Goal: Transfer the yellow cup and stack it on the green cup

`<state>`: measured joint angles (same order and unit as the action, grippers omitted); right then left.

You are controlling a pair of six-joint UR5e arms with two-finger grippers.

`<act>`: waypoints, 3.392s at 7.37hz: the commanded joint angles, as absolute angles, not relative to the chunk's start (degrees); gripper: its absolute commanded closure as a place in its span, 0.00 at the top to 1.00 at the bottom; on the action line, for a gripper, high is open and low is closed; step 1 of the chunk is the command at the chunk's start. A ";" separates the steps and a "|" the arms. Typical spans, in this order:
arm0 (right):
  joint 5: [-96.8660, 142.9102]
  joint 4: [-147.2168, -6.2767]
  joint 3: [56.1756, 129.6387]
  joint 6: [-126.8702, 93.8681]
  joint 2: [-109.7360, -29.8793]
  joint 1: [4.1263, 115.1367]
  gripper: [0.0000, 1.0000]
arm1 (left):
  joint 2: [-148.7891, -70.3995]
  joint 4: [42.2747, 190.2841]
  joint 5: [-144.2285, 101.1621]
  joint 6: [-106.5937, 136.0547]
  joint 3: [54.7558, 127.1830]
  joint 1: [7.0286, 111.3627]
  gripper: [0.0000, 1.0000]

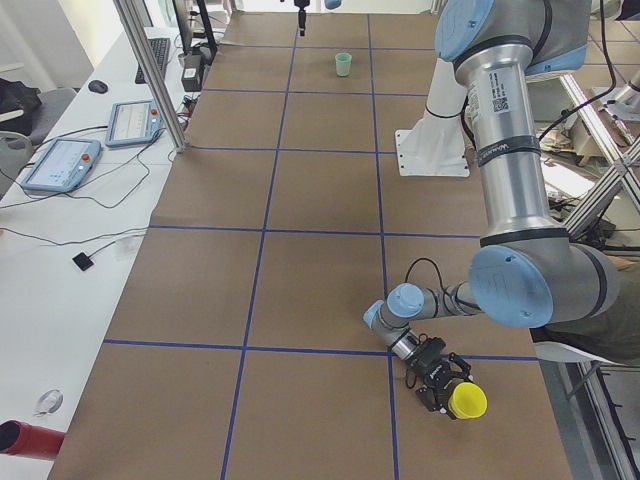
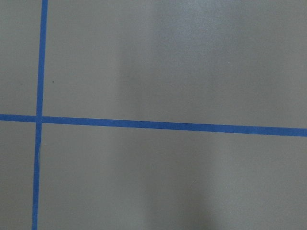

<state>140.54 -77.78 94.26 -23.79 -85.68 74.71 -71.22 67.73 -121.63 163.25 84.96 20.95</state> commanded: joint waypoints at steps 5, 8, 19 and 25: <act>140.54 -77.87 94.66 -23.91 -85.78 74.71 0.99 | -68.74 69.52 -122.17 163.39 84.29 20.04 0.55; 140.62 -77.96 94.57 -23.99 -85.78 74.71 0.99 | -65.48 71.37 -114.74 161.30 84.46 19.78 0.55; 142.81 -78.13 93.08 -28.92 -83.50 74.09 0.99 | -74.51 70.66 -72.21 136.33 95.80 45.78 0.58; 143.26 -78.13 88.78 -30.50 -78.85 73.13 0.99 | -80.16 101.35 -43.44 107.05 95.54 44.92 0.57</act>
